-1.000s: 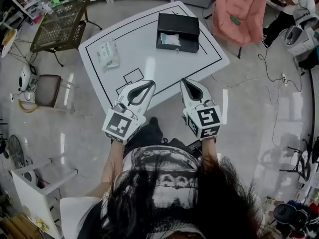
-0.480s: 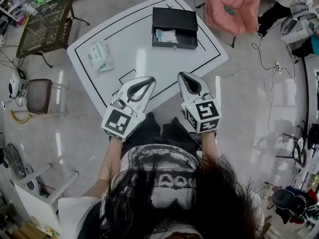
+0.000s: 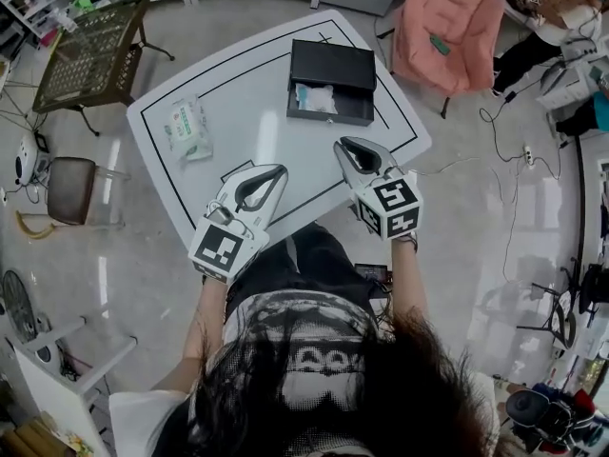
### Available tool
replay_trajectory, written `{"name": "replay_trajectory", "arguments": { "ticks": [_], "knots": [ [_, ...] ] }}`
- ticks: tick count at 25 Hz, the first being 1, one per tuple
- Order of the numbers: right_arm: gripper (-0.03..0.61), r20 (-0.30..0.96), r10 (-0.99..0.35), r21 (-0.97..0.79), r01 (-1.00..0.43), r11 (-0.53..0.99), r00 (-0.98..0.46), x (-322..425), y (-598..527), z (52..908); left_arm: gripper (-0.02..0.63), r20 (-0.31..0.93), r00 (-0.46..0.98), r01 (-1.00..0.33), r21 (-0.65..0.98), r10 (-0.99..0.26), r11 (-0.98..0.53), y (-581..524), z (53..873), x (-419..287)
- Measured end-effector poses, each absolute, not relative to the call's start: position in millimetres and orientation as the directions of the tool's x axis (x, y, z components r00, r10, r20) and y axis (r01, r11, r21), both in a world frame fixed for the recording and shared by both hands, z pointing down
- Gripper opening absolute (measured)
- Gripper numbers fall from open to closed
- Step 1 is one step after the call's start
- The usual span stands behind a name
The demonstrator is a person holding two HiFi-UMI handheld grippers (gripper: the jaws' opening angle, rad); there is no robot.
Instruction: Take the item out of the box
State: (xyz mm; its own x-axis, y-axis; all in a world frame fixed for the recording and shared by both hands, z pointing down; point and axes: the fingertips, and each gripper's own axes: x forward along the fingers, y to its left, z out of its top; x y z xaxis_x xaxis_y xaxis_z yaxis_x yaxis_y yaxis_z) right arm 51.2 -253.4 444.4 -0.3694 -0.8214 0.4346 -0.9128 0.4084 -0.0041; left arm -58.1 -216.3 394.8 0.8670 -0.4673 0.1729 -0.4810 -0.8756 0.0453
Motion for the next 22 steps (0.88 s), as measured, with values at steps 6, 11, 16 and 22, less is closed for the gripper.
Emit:
{"name": "replay_trajectory", "arguments": {
  "ticks": [6,11,16,22],
  "knots": [
    [0.091,0.473,-0.723,-0.07,-0.84,0.539,-0.503,73,-322,463,0.0,0.159,0.805,-0.582,0.021,-0.572,-0.813,-247,389,-45],
    [0.121,0.575,-0.624,-0.073,-0.793,0.605,-0.529,88,-374,502,0.0,0.153,0.756,-0.644,-0.005,-0.637,-0.765,-269,387,-35],
    [0.152,0.67,-0.511,-0.089,-0.741,0.666,-0.539,92,-414,543,0.0,0.166,0.707,-0.697,-0.002,-0.687,-0.717,-278,390,-26],
    [0.156,0.761,-0.367,-0.142,-0.691,0.709,-0.534,84,-441,593,0.0,0.176,0.651,-0.748,-0.017,-0.738,-0.664,-284,393,-25]
  ]
}}
